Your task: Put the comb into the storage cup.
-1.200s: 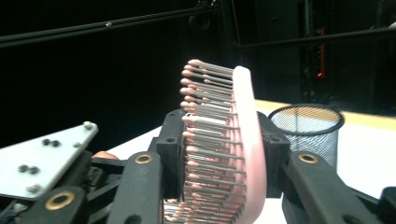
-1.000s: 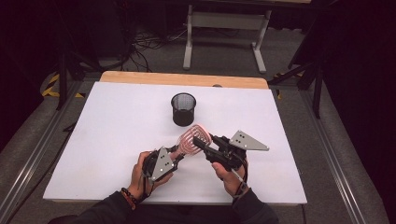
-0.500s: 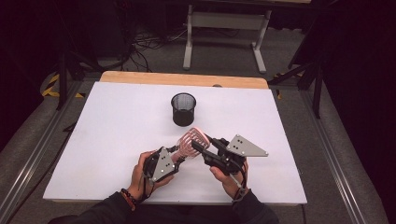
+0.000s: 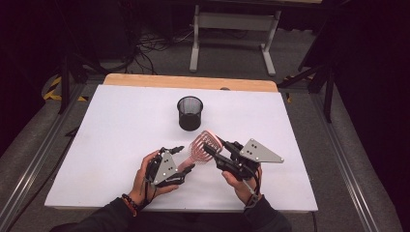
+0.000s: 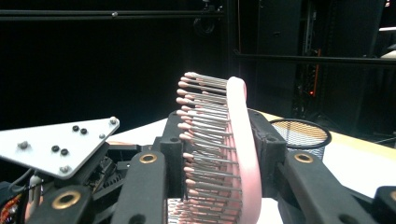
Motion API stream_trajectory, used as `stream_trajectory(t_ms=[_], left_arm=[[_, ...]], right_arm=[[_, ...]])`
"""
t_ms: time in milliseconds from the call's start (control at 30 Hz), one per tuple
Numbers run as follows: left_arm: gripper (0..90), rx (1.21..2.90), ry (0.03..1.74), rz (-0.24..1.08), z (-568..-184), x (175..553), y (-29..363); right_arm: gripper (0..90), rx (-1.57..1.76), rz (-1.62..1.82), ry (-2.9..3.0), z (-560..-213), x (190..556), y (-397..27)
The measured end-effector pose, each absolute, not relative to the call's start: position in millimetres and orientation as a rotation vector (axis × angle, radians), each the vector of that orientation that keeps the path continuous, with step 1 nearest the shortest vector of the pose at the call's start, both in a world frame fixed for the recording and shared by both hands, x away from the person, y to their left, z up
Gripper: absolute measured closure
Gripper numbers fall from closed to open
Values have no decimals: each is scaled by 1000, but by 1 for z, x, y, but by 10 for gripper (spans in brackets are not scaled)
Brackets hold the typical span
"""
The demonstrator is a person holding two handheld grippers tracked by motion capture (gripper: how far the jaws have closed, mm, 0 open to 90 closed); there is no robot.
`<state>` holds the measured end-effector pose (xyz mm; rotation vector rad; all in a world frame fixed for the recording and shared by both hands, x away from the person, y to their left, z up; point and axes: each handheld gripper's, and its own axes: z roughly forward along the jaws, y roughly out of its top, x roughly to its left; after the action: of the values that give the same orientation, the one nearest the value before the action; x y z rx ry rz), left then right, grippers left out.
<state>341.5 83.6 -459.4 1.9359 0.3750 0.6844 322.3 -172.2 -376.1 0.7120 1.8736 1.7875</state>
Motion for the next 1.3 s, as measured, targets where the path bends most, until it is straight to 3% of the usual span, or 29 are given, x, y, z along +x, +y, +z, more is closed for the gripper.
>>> stream_trajectory(t_ms=[267, 733, 1300], left_arm=[[199, 1946, 333, 638, -455, 345, 92], [101, 1942, 285, 643, -443, 348, 129], [69, 1908, 360, 600, -445, 351, 169]], right_arm=[[643, 710, 1753, 1849, -373, 323, -178], [643, 716, 1709, 1812, -368, 323, -187], [642, 742, 1682, 1774, -363, 326, -194]])
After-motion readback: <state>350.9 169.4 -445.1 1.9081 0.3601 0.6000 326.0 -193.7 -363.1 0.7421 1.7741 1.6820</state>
